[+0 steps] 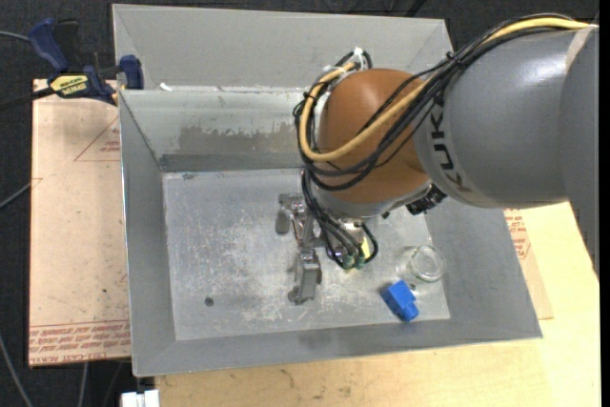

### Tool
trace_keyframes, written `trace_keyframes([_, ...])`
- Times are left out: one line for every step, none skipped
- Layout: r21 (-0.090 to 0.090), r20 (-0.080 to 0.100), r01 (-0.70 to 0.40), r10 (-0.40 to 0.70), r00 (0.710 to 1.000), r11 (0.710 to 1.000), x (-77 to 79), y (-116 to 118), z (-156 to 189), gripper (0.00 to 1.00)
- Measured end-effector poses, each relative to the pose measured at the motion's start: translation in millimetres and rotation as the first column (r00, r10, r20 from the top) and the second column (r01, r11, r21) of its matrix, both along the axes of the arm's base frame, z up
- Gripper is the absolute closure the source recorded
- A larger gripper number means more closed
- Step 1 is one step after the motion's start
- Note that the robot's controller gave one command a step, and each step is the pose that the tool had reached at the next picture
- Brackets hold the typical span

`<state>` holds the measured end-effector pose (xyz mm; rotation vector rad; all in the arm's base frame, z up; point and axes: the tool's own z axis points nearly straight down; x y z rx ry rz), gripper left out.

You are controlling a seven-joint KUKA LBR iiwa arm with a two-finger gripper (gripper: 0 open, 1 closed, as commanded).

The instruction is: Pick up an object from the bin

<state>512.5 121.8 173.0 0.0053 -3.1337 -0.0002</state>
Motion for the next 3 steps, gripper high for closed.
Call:
trace_keyframes([0.001, 0.008, 0.003, -0.003, 1.000, 1.000, 1.9, -0.8, 4.4, 0.00])
trace_keyframes([0.002, 0.012, -0.194, 0.194, 0.981, 0.981, 36.0, -44.7, -8.2, 0.00])
trace_keyframes([0.000, 0.009, -0.379, 0.379, 0.925, 0.925, 26.2, -53.9, -32.0, 0.00])
